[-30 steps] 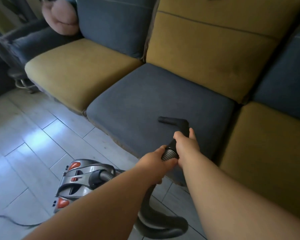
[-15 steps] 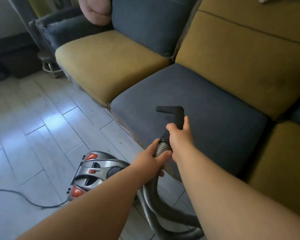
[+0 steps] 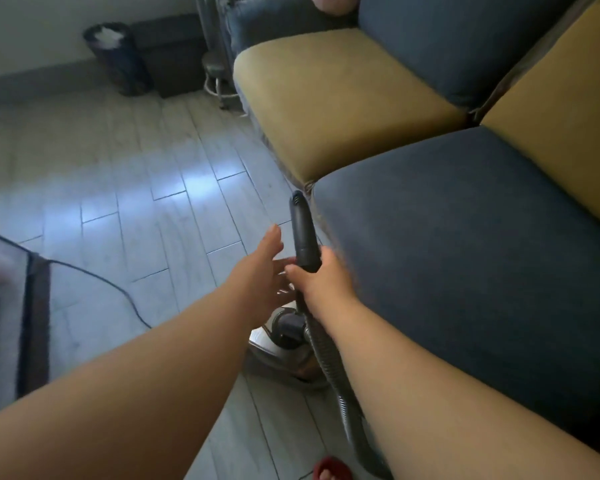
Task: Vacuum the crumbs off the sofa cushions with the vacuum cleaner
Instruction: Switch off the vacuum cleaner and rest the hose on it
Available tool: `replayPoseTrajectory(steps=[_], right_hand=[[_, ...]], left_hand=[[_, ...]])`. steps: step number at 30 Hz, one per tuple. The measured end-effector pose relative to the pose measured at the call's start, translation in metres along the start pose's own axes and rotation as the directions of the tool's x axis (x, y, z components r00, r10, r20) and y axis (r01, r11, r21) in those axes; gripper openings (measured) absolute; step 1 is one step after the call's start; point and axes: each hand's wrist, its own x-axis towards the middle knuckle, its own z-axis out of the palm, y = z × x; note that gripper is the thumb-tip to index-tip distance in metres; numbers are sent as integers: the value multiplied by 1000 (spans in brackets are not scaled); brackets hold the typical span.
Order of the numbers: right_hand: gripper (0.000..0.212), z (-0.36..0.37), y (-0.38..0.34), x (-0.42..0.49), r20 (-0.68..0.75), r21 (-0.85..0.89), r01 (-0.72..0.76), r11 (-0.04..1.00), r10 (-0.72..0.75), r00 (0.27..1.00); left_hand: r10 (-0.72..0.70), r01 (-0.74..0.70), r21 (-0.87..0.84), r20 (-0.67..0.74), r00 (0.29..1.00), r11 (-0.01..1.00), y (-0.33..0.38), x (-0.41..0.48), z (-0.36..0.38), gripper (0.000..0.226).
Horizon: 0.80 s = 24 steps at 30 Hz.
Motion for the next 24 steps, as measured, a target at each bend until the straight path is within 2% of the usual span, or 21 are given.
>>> replayPoseTrajectory(steps=[3, 5, 8, 13, 19, 24], right_hand=[[36, 30, -2, -2, 95, -142, 111, 984, -98, 991], [34, 47, -2, -3, 146, -206, 173, 963, -145, 979], [41, 70, -2, -3, 171, -271, 241, 932, -200, 965], [53, 104, 5, 4, 220, -352, 319, 880, -253, 942], [54, 140, 11, 20, 264, -364, 316, 876, -229, 937], [45, 170, 13, 34, 302, -407, 318, 856, -203, 932]], left_hand=[[-1, 4, 20, -144, 990, 1000, 10, 0, -20, 72], [33, -22, 52, -205, 978, 998, 13, 1, -31, 60], [111, -82, 132, -230, 967, 988, 10, 7, -53, 45], [150, -102, 179, -283, 947, 979, -2, 25, -89, 44], [67, -52, 63, -276, 959, 997, -14, 54, -132, 35], [14, -21, -26, -253, 967, 999, -16, 73, -162, 23]])
